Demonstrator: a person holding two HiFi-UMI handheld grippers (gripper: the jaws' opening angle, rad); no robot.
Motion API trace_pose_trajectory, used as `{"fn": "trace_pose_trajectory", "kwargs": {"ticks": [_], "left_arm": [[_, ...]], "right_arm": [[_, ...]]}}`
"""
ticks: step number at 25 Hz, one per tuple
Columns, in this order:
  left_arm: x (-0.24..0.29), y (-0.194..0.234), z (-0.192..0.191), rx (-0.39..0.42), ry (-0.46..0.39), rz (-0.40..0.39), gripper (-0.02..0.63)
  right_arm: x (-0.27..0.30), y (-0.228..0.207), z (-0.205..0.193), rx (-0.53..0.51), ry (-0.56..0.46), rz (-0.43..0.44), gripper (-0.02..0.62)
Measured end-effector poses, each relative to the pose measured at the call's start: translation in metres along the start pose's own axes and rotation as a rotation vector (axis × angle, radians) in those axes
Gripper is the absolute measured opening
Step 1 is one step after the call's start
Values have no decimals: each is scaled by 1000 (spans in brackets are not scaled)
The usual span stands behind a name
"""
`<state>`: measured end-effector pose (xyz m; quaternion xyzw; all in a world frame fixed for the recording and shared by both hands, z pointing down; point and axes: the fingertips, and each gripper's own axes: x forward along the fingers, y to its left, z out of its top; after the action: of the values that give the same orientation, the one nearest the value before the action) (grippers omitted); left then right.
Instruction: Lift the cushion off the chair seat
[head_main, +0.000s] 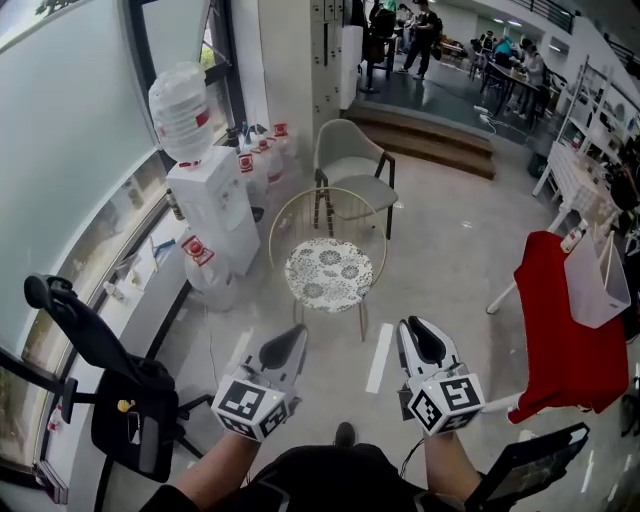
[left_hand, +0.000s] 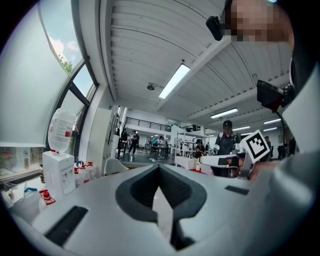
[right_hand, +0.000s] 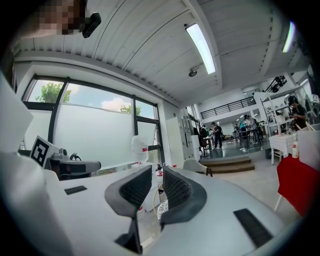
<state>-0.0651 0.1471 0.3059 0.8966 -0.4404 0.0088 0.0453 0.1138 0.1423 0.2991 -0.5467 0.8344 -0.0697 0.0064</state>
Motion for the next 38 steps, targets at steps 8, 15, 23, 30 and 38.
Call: {"fn": "trace_pose_trajectory", "kwargs": {"ticks": [8,15,23,30,38], "left_arm": [[74,0,4,3,13,24,8],[109,17,7,13,28,61,8],[141,45,0,-2,38,70,8],[176,102,-6,-27,37,62,8],[211,161,3,-21,29,20,8]], "right_arm": [[30,-66,11,5,-20,28,74],[68,-95,8,33,-2,59,95],[115,-105,-3,35,41,77,101],[180,-107,-3,12,52,66,101],[251,-101,-2,15,68,53,127]]}}
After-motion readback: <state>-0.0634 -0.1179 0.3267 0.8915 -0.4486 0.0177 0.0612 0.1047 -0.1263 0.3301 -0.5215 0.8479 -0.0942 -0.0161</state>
